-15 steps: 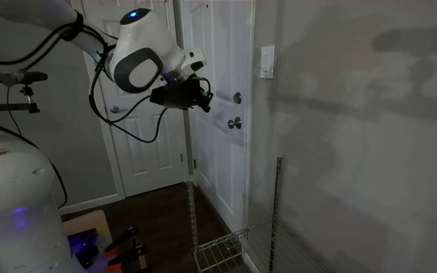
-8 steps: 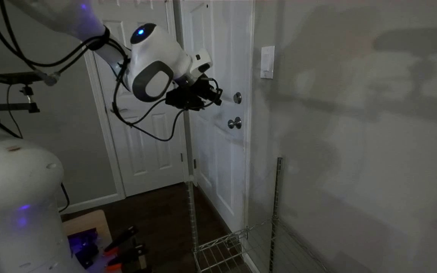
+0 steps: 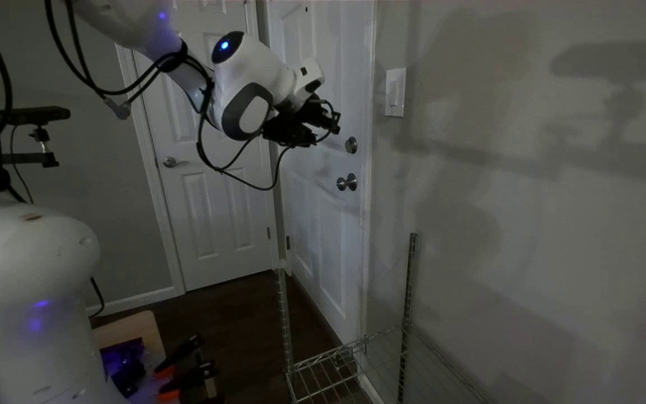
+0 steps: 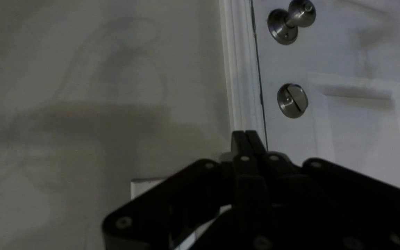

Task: Turn on the light switch.

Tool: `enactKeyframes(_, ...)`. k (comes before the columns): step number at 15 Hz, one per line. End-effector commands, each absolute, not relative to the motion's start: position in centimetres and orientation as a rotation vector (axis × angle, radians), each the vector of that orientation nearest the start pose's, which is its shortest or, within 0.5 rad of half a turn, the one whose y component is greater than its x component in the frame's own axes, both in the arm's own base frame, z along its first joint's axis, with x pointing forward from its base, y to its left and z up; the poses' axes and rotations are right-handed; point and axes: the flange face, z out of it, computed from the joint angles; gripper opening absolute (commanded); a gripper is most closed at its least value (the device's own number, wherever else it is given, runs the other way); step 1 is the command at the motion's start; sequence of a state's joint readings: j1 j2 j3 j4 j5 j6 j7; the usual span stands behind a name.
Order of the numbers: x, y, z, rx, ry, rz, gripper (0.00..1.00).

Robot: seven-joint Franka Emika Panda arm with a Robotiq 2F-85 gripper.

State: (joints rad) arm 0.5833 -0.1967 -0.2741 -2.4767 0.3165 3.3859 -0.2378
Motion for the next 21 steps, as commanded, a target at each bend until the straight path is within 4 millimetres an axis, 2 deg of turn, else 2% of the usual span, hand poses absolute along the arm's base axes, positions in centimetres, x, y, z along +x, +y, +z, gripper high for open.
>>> enactKeyframes(1,51.6,11.7,50.4,-2.494,-0.148,-1.627,0.04)
enactKeyframes(7,56.5,12.0,52.2,-2.449,-0.091,-1.722,0.04)
enactKeyframes(10,58.7,11.2,52.7,-2.436,-0.049,-1.765,0.04)
enactKeyframes(16,60.8,10.3,54.8,-2.390,0.001,-1.853,0.04)
enactKeyframes(17,61.5,10.0,56.1,-2.387,0.006,-1.857,0.04)
enactKeyframes(21,62.5,9.3,57.8,-2.354,0.035,-1.918,0.04)
